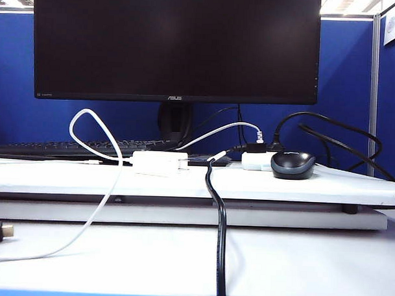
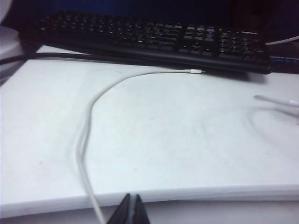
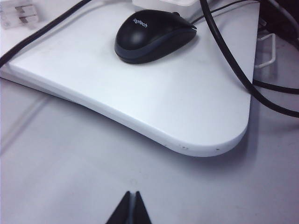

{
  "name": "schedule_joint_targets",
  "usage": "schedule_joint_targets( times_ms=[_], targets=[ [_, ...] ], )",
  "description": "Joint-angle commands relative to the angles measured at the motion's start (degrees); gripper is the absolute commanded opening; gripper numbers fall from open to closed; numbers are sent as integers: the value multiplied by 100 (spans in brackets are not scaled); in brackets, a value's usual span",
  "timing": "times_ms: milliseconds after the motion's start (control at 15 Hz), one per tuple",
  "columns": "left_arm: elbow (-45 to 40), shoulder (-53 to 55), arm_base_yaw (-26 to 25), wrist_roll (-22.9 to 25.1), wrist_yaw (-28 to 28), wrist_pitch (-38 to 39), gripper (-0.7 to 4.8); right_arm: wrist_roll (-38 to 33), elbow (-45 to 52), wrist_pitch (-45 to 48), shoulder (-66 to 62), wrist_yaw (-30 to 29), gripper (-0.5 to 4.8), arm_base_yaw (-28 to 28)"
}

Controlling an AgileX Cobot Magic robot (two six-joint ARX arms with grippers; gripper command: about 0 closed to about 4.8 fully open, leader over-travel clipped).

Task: Pick up the Type-C charging cable and the charging base, insert one end of the Type-C charger into the corresponding slot on the base, and finally place the plugged-in charger back on the table.

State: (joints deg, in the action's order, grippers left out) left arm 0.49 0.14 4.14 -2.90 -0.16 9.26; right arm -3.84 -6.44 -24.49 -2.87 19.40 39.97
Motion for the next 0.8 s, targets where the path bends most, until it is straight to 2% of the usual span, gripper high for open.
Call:
schedule_joint_targets(
  times_ms=[67, 266, 466, 732, 799],
  targets=[
    [-2, -7, -238, 557, 24, 94, -6, -26, -11, 68, 0, -4, -1, 7],
    [-2, -9, -302, 400, 42, 92, -5, -26, -11, 70, 0, -4, -1, 7],
    [-2, -7, -302, 39, 90, 92, -5, -26, -11, 70, 0, -4, -1, 7],
    [0, -7, -302, 105, 149, 87, -5, -26, -11, 70, 0, -4, -1, 7],
    [0, -7, -302, 328, 149, 90, -5, -26, -11, 70, 0, -4, -1, 7]
  ],
)
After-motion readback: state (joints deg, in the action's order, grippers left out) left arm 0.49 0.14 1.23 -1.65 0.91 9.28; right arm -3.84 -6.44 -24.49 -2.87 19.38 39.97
